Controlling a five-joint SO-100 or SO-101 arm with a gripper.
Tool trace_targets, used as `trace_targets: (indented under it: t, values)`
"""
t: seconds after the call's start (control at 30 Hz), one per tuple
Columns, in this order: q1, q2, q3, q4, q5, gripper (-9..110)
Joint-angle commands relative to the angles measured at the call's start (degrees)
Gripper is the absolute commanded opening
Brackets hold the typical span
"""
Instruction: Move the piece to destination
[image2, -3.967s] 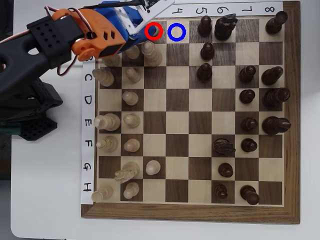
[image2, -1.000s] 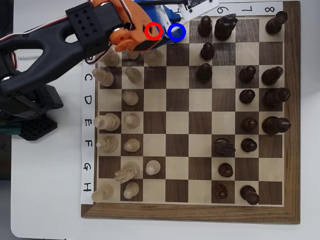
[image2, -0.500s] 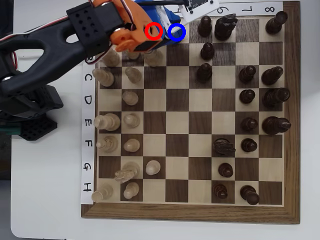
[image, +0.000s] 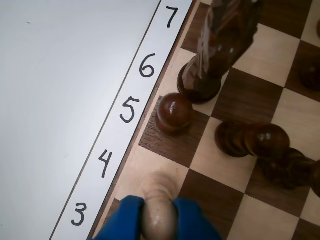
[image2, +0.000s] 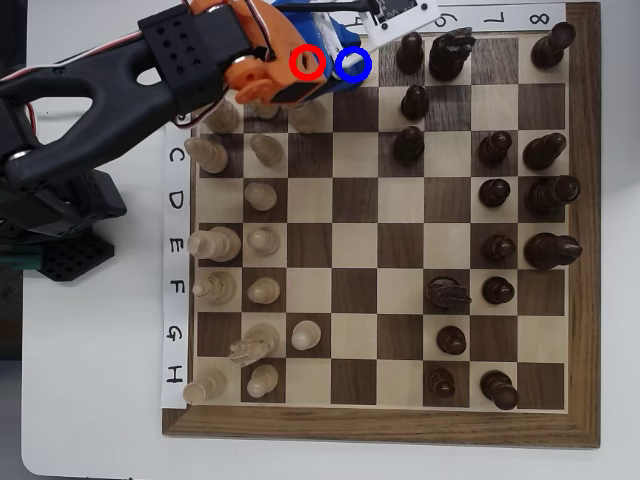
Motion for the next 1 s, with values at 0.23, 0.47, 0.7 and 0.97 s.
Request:
trace_targets:
  t: [0.23,0.47,0.7,0.97]
  values:
    - [-1.67,1.14,-11.69,-5.71,10.11,0]
    - [-1.32,1.14,-11.34,-6.15,9.67,0]
    - [-1.41,1.14,-10.2,-3.96,9.49,0]
    - [-1.93,1.58,-10.02,-3.25,8.35,16]
